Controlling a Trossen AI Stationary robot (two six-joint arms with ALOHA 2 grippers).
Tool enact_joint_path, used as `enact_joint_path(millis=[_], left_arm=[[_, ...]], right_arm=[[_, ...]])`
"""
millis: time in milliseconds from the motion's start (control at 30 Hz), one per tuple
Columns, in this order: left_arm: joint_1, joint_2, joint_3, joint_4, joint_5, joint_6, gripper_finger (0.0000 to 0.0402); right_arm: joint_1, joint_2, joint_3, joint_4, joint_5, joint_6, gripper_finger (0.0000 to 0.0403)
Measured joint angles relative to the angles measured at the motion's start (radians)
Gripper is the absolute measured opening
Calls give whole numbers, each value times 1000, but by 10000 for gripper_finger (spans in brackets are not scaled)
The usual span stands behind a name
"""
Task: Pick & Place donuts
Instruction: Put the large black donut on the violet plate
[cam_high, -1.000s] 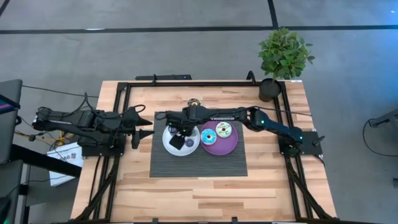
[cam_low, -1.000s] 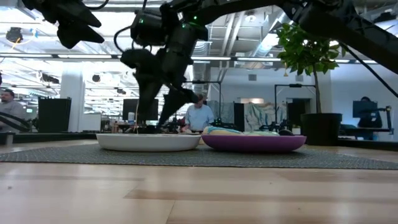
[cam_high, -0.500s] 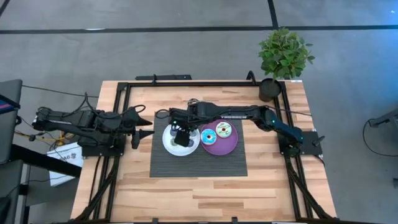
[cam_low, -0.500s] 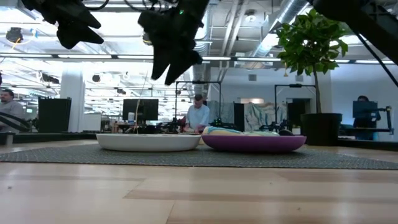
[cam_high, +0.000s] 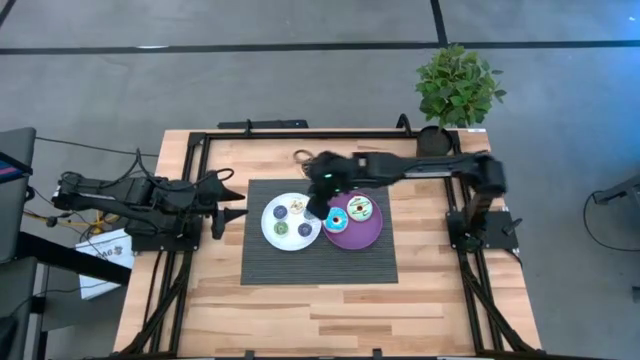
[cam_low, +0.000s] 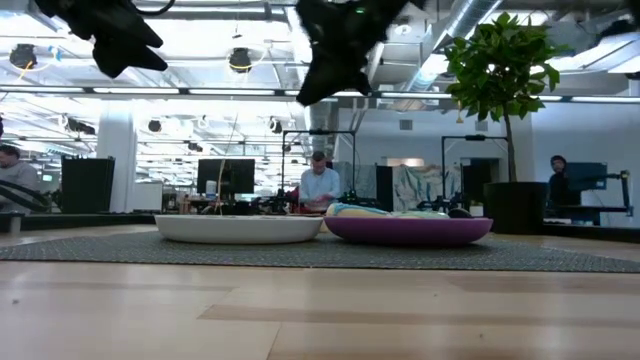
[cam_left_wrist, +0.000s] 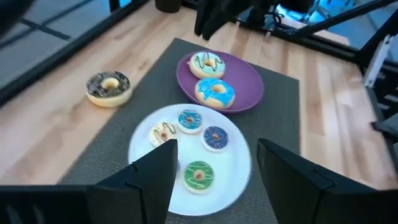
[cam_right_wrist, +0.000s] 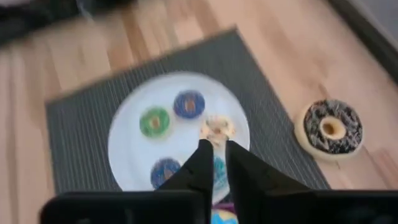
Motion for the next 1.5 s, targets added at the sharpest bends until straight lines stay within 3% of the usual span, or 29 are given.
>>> enact_joint_path(millis=[133, 233, 500, 633, 833, 1000, 1133, 1333, 1500], left_arm=[[0, 0, 0, 0, -39, 45, 213], [0, 0, 0, 1, -43, 42, 213], [0, 0, 0, -3, -93, -42, 213], [0, 1, -30, 90, -89, 100, 213], [0, -71, -267, 487, -80, 259, 212], [0, -207, -446, 642, 39, 282, 212], [1, -342, -514, 662, 38, 301, 212], [1, -543, -562, 578, 53, 317, 212], [2, -536, -587, 604, 106, 318, 212]], right_arm=[[-24, -148, -247, 286, -5, 22, 5], [-49, -204, -349, 395, 5, 22, 4], [-157, -198, -377, 409, 13, -106, 19], [-199, -176, -375, 451, 13, -151, 17], [-223, -59, -229, 386, 11, -281, 2], [-245, 69, 16, 184, 8, -251, 5], [-287, 199, 240, -99, 12, -238, 25], [-352, 358, 455, -300, -13, -164, 90], [-383, 439, 538, -372, -44, -134, 159]])
